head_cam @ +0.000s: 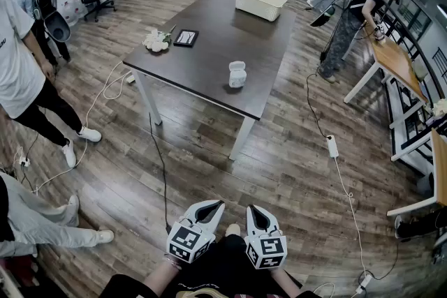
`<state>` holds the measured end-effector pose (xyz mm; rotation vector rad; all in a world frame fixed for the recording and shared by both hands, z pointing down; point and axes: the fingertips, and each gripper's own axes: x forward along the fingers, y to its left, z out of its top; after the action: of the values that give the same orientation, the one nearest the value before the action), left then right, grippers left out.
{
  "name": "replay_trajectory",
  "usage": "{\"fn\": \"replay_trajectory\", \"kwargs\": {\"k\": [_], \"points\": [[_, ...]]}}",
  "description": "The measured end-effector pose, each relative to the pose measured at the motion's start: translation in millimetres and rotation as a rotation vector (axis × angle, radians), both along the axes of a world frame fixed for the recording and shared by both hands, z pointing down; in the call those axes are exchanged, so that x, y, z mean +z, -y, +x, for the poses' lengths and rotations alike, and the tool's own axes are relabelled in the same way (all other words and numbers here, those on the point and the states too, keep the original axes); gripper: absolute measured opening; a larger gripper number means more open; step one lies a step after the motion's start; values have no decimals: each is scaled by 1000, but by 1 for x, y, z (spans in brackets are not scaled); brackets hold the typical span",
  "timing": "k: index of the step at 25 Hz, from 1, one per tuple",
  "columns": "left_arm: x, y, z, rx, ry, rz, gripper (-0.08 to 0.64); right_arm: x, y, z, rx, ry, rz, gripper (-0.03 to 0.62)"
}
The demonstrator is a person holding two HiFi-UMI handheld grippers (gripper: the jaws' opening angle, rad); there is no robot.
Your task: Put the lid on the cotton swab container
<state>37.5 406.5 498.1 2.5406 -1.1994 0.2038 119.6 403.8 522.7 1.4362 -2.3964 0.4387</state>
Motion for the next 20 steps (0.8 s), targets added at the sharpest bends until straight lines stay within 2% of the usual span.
{"fn": "replay_trajectory", "kwargs": {"k": [14, 20], "points": [[5, 17, -26, -31, -34, -17, 8, -4, 20, -15, 52, 60, 53, 8], [9, 51, -30, -48, 7, -2, 8, 1, 61, -17, 41, 82, 55, 8]]}}
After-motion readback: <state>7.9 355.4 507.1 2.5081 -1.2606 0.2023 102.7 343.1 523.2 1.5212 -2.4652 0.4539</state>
